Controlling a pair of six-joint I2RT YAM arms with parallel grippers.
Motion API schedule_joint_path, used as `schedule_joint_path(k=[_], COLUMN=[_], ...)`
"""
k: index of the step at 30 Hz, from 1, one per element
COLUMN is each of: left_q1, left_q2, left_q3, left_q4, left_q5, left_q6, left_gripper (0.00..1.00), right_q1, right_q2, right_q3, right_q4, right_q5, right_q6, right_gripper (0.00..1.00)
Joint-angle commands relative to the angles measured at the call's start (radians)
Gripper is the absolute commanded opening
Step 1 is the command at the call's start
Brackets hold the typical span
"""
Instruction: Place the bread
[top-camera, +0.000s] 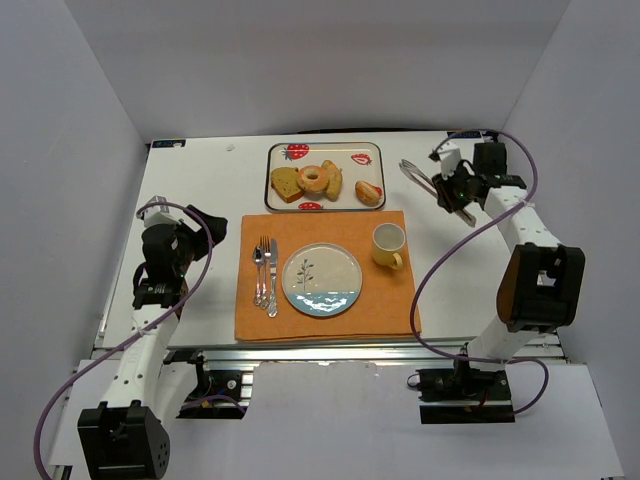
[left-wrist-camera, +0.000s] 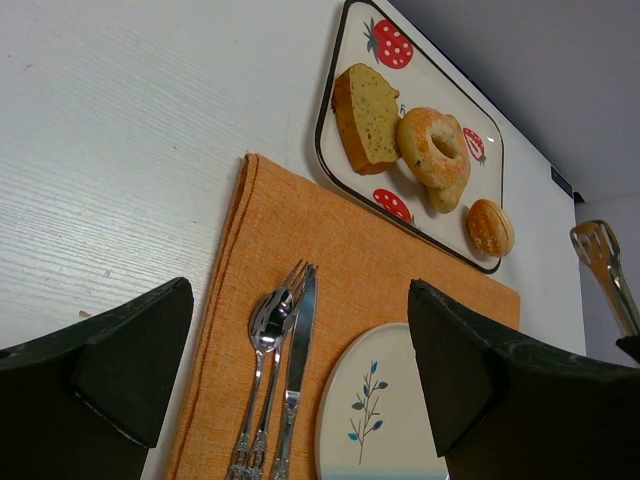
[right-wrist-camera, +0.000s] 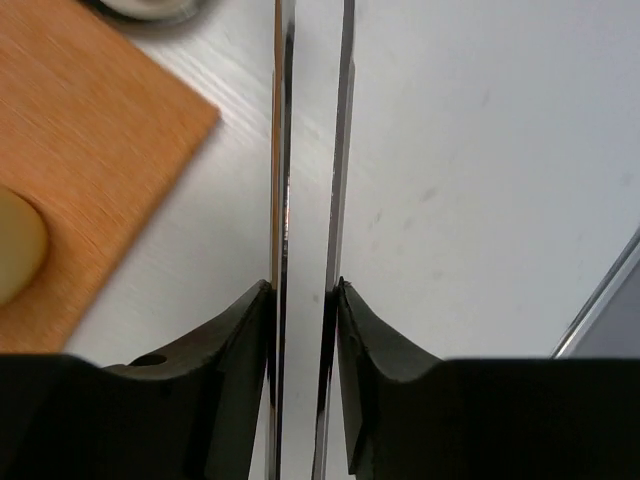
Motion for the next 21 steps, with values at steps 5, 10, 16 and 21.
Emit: schedule_joint_path(k=[5,10,16,21], left_q1=[-0.006,-0.006,-0.006,-0.006], left_q2=[-0.022,-0.046,-0.06,-0.062], left_q3=[0.008,-0.006,-0.021,-0.02], left_q4=[0.002,0.002,0.001,-0.002], left_q5=[-0.008,-0.017,-0.022,-0.022], left_q6=[-0.009,-0.016,-0.021,-0.018], left_gripper=[0.97,0.97,0.97,0.98], right_q1=[0.155,0.193,0.241,0.259], right_q2=[-0.004,0.022,0.036,0.061], right_q3=[0.161,0.221,0.231,0.234], right_q4=[-0.063,-0.092,-0.111,-0.111], right_q5=[-0.022,-0.03,-0.03,-0.021], right_q6=[-0.029,-0.014,-0.001,0.04], right_gripper=[0.38,0.38,0.4,0.43])
